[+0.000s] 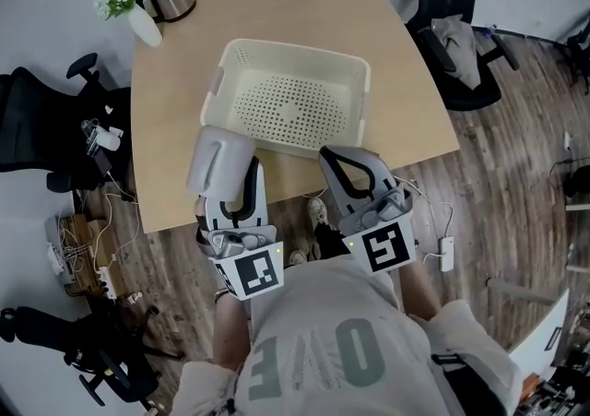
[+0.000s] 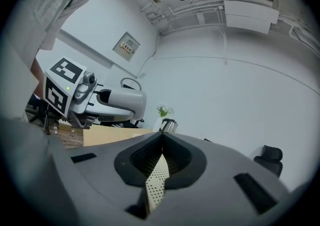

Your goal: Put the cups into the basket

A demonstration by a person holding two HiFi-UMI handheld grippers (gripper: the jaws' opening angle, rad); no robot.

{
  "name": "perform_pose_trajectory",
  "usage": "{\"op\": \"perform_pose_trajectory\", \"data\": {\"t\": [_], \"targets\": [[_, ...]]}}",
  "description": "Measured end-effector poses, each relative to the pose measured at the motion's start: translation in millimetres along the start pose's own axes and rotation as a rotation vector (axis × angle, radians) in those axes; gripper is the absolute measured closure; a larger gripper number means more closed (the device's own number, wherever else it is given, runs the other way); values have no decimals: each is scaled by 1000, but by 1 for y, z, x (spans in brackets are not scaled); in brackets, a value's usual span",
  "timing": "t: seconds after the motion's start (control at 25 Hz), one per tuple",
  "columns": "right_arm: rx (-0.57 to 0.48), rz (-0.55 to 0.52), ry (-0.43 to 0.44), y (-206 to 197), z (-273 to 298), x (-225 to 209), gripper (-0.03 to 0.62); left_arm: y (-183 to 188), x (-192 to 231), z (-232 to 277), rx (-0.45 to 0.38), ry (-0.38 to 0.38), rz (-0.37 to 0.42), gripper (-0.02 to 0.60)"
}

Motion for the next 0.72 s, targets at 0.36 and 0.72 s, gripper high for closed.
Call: {"op": "perform_pose_trajectory", "data": {"t": [0.36, 0.72], "targets": [[-13, 5, 55, -23, 31, -65, 595, -8, -20, 75, 74, -67, 17, 506], [-44, 45, 96, -39, 50, -113, 595, -7, -19, 125, 123, -65, 9, 506]]}}
Point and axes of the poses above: the fingertips, and each gripper's own axes: z forward along the fingers, x to its left, y out of its top, the point moved 7 cm from there along -z, backward along the fingers, and after that the axes turned 14 degrees about y, right-handed, at the moved point
